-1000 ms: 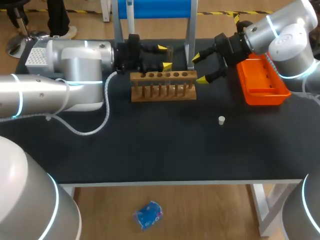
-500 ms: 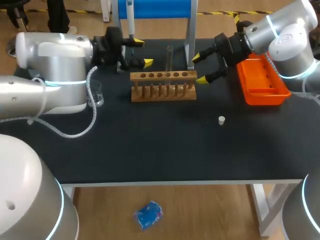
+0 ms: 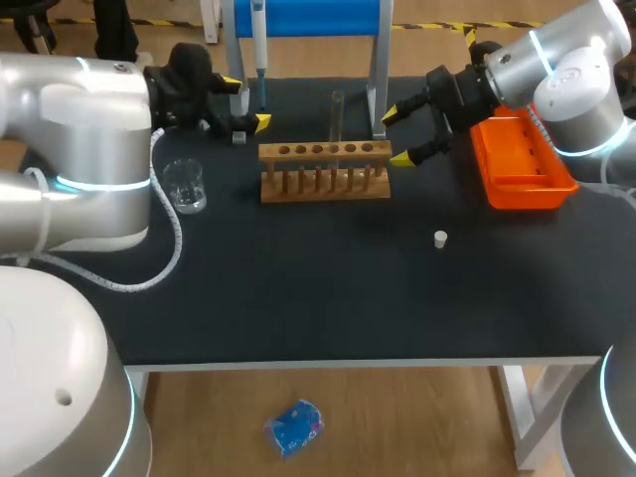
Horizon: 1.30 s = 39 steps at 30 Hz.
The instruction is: Invert the test tube, pick up the pipette, mount the tip to pipette, aspirate from beaker and dispense into the tube, eject the tip, return the pipette, and cap with the stopper.
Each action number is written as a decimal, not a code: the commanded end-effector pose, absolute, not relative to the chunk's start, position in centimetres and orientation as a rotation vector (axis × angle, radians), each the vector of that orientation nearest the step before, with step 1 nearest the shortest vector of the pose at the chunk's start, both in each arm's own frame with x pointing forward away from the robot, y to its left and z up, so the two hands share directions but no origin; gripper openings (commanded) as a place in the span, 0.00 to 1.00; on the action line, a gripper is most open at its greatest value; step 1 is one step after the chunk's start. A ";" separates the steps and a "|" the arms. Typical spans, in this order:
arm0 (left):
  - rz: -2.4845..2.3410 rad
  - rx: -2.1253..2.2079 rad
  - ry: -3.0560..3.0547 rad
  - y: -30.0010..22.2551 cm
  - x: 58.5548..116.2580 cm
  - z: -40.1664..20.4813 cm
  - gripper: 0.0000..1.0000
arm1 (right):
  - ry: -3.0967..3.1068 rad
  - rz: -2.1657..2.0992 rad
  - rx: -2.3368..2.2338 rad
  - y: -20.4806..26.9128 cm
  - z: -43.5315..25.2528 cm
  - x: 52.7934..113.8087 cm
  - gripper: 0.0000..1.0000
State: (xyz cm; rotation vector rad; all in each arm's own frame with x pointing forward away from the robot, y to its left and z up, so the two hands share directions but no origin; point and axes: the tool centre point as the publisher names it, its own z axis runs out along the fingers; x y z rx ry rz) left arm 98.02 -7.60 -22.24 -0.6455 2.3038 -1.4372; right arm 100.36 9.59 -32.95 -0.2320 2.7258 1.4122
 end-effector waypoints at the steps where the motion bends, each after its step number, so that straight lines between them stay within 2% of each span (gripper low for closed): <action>1: -1.441 -0.646 2.295 -7.5 97.8 -22.3 1.00 | 2.728 1.413 -0.236 9.5 -33.0 100.5 1.00; 7: -1.409 -0.703 2.254 -5.3 98.3 -22.2 1.00 | 2.689 1.405 -0.227 8.7 -30.6 98.4 1.00; 15: -1.412 -0.855 2.160 2.2 98.2 -21.4 1.00 | 2.574 1.517 -0.102 7.5 -26.8 92.2 1.00; 25: -1.401 -0.998 2.024 9.7 99.3 -21.5 1.00 | 2.448 1.800 0.010 8.1 -25.4 83.4 1.00; 31: -1.408 -1.105 1.918 12.4 101.3 -22.7 1.00 | 2.374 1.898 -0.172 8.5 -25.7 79.2 1.00; 39: -1.381 -1.134 1.871 12.8 101.7 -22.9 1.00 | 2.394 1.930 -0.271 8.6 -26.1 78.5 1.00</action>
